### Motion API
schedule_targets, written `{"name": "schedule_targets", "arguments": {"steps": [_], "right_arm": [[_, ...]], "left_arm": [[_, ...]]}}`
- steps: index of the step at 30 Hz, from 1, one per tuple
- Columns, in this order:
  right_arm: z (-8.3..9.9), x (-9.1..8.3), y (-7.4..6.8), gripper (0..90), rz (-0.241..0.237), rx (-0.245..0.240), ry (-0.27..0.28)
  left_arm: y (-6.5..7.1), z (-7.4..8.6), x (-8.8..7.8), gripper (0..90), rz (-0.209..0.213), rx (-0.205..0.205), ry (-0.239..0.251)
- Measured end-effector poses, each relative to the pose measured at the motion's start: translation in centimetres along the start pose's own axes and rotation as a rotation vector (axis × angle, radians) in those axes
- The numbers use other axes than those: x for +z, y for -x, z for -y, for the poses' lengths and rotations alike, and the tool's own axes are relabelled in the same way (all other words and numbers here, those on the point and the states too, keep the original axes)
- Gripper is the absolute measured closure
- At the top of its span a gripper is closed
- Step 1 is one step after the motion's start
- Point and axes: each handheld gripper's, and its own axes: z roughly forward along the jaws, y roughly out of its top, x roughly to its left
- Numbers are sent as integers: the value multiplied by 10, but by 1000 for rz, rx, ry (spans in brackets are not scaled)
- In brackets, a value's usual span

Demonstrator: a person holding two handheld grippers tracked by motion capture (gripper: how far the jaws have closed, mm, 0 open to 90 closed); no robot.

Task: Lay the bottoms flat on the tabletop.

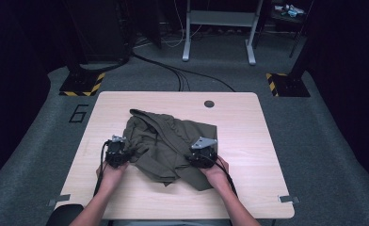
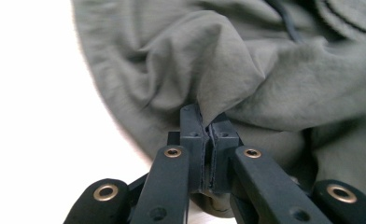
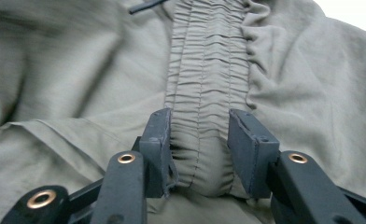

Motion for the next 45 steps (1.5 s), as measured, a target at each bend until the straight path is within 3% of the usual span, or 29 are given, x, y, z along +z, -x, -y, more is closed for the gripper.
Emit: {"name": "schedule_targets", "arguments": {"steps": [3, 7, 12, 14, 15, 16, 18, 19, 25, 27, 31, 37, 38, 45], "right_arm": [[1, -1, 4, 585, 13, 0, -6], [4, -3, 13, 573, 35, 7, -8], [6, -4, 21, 569, 59, 2, -12], [6, -4, 23, 569, 66, 7, -10], [6, -5, 25, 568, 64, 22, -10], [5, -7, 27, 573, 52, 45, -5], [4, -9, 27, 585, 52, 51, 9], [2, -14, 26, 587, 47, 48, 31], [-1, -27, 21, 538, 30, 61, 63], [-1, -28, 21, 500, 18, 60, 57], [5, -25, 20, 441, 7, 62, 32], [10, -13, 20, 400, 27, 32, -1], [9, -8, 20, 404, 56, 5, -14], [10, 3, 18, 479, 67, -42, -45]], "left_arm": [[-8, -1, -7, 869, -23, -4, 0], [-20, 4, -17, 869, -40, -52, -5], [-20, 9, -20, 861, -43, -68, 12], [-19, 9, -21, 812, -44, -71, 24], [-19, 9, -22, 812, -40, -73, 39], [-19, 7, -25, 737, -29, -84, 65], [-20, 7, -27, 702, -16, -87, 79], [-20, 3, -32, 630, 9, -108, 119], [-18, -11, -40, 567, 56, -88, 167], [-17, -16, -43, 542, 87, -89, 177], [-12, -22, -47, 513, 96, -58, 196], [-12, -27, -36, 495, 99, -47, 167], [-10, -31, -28, 490, 94, -17, 146], [-1, -41, -7, 483, 122, -14, 145]]}}
